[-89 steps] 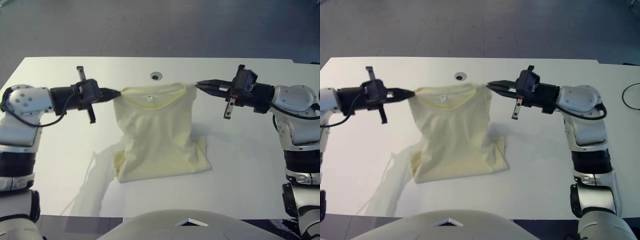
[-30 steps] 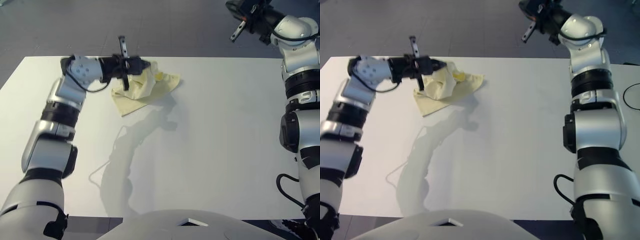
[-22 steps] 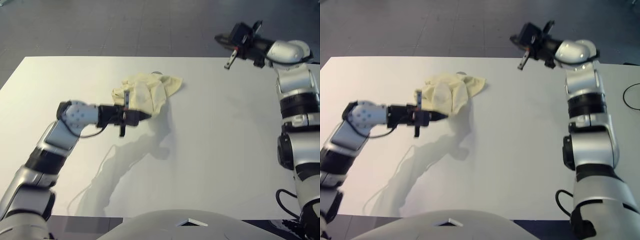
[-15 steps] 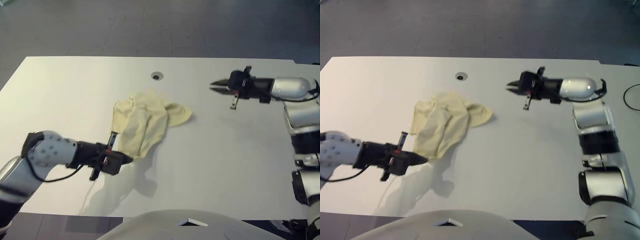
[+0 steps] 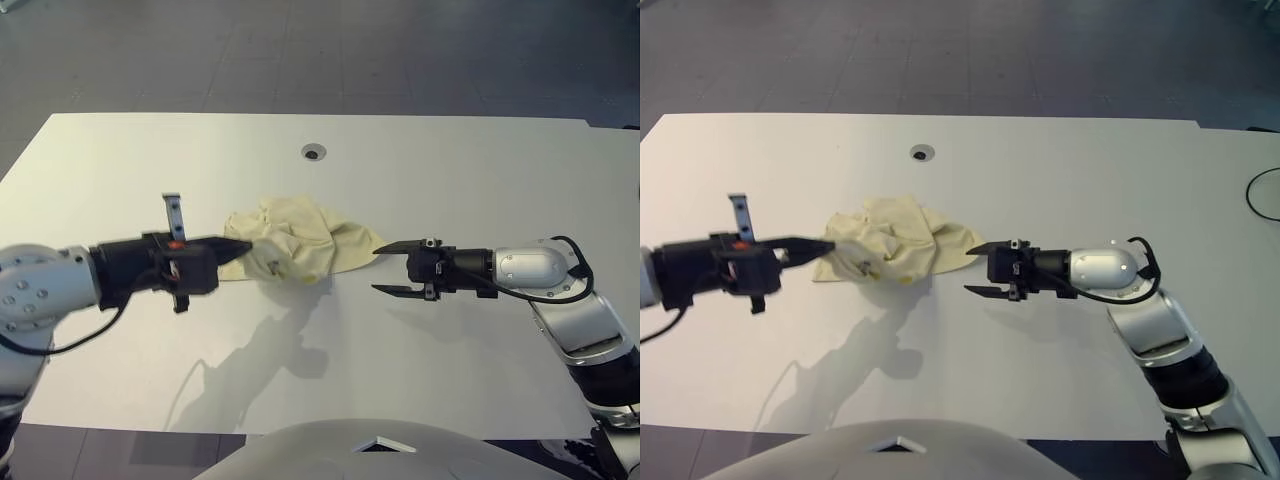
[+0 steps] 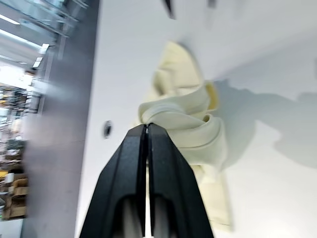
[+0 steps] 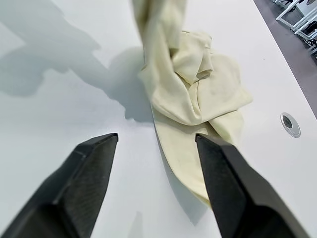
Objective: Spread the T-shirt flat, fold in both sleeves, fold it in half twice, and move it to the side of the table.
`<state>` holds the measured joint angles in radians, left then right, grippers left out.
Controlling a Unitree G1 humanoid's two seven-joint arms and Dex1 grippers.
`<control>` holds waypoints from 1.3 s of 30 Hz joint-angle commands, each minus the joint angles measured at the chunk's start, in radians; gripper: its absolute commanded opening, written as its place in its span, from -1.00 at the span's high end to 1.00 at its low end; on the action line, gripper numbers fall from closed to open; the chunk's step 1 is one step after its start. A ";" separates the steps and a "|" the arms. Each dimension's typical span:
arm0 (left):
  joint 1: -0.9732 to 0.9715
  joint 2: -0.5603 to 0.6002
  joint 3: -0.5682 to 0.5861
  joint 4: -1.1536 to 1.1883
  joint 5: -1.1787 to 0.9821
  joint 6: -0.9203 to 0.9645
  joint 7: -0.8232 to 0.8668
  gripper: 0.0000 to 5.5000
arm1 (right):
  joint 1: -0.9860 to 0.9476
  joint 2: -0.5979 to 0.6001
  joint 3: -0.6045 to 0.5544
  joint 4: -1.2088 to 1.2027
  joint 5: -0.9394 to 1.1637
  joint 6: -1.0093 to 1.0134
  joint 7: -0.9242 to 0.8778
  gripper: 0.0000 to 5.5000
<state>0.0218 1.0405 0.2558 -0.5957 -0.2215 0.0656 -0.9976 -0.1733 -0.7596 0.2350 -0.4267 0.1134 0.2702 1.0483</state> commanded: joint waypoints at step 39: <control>-0.210 0.002 -0.064 0.191 -0.009 -0.019 -0.018 1.00 | -0.275 0.421 0.220 0.473 -0.131 -0.173 -0.171 0.33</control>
<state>-0.1768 1.0391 0.2004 -0.4055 -0.2367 0.0484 -1.0108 -0.4250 -0.3506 0.4452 0.0282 -0.0078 0.1087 0.8698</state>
